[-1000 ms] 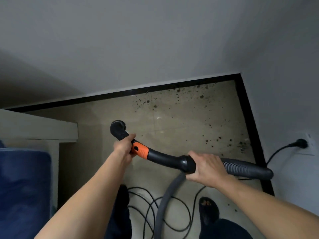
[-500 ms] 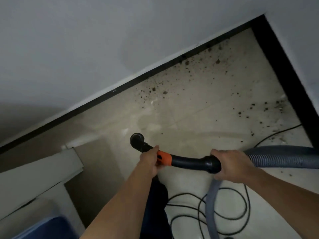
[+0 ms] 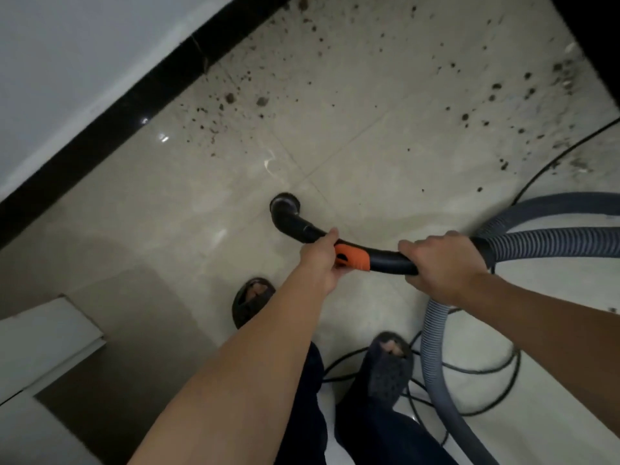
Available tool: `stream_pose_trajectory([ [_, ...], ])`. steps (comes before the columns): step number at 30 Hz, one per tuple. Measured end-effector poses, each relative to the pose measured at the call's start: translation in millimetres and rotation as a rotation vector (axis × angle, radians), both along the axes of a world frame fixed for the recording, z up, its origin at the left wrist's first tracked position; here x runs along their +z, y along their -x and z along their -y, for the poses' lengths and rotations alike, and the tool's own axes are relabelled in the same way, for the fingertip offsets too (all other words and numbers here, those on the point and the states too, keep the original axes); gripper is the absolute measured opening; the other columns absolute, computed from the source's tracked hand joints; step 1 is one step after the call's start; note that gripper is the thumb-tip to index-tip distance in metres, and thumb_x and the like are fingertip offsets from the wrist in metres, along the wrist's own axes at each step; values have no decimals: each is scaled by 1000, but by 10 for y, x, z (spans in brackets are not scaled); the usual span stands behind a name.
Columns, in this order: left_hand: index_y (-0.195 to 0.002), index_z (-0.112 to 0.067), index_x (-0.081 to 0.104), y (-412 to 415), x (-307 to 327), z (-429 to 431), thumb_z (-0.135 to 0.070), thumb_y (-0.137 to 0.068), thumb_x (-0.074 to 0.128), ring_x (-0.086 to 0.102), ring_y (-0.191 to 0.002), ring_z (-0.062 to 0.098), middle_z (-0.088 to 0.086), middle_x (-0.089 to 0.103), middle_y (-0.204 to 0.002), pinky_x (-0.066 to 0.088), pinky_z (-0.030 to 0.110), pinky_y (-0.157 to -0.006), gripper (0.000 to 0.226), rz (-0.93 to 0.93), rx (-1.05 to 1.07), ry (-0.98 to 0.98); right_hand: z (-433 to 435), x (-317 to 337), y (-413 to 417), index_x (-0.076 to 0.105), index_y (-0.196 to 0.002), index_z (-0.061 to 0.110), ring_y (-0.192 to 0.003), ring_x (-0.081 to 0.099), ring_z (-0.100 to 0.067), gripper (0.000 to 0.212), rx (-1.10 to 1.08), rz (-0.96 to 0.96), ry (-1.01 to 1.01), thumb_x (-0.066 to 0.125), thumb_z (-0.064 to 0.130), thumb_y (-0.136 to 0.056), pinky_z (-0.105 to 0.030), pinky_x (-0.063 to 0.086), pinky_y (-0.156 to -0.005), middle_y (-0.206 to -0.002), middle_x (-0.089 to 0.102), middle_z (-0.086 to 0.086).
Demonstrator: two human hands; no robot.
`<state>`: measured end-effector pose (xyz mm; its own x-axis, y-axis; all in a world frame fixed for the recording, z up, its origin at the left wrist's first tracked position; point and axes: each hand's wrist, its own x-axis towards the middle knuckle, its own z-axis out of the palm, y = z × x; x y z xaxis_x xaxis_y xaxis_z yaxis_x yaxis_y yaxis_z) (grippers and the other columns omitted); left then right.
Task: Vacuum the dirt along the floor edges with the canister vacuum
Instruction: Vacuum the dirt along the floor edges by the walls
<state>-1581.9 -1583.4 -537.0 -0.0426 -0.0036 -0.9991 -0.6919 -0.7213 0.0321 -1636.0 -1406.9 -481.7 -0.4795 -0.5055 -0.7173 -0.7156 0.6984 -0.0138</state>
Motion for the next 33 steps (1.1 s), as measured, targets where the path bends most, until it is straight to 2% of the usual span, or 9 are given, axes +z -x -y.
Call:
stream_pose_trajectory([
  [4,-129,-2,46,279,-137,-69,-22,-92,64,63,-103,34,20,61,-119,57,47,-70,46,-88,-59,56,-158,-207,96,51,-101,26,-60,45,-20,21,-90,-94,79,58,40,-87,-28,29,-58,-69,47,7],
  [7,-128,-4,45,487,-151,113,-26,-91,67,64,-101,32,19,61,-117,58,44,-63,48,-121,-79,115,28,-236,314,48,-103,30,-65,49,-20,22,-130,-73,79,54,45,-88,-29,30,-56,-69,47,8],
  [11,-129,-7,45,641,-151,521,-34,-94,60,65,-97,31,17,62,-114,58,39,-53,46,-138,-101,167,421,-271,538,48,-102,30,-65,49,-19,21,-103,-52,121,52,46,-89,-29,30,-56,-66,41,9],
  [17,-123,-8,47,1148,-181,956,-37,-94,59,64,-84,28,14,63,-101,56,39,-60,43,-189,-163,210,814,-426,957,40,-92,30,-62,48,-20,20,-129,-139,189,55,43,-88,-28,32,-59,-64,41,9],
  [21,-117,-9,48,1608,-231,1049,-37,-93,61,62,-81,27,12,62,-98,55,40,-67,38,-251,-200,241,899,-563,1277,42,-90,31,-58,49,-19,20,-205,-201,208,58,43,-86,-27,33,-57,-63,45,8],
  [23,-116,-10,47,1696,-237,1073,-36,-93,61,61,-79,26,11,61,-95,54,39,-67,37,-274,-206,235,925,-585,1352,43,-90,31,-57,48,-18,21,-215,-210,206,59,44,-86,-27,33,-57,-62,46,8],
  [26,-118,-10,48,1541,-231,1078,-35,-93,61,61,-82,25,12,61,-99,53,38,-65,38,-252,-193,232,933,-548,1234,42,-90,31,-55,44,-16,22,-182,-185,202,59,43,-86,-27,31,-56,-61,44,8],
  [30,-120,-8,49,897,-188,1066,-32,-94,61,63,-92,28,15,63,-109,56,40,-68,38,-158,-100,187,910,-454,776,44,-96,28,-60,48,-20,22,-83,-110,167,56,45,-88,-28,34,-58,-61,38,9],
  [33,-123,-5,49,360,-154,1090,-29,-95,60,64,-91,29,17,64,-108,55,39,-64,39,-101,-27,139,926,-427,443,40,-94,29,-60,47,-20,20,-5,-35,195,54,42,-89,-28,35,-59,-67,45,8],
])
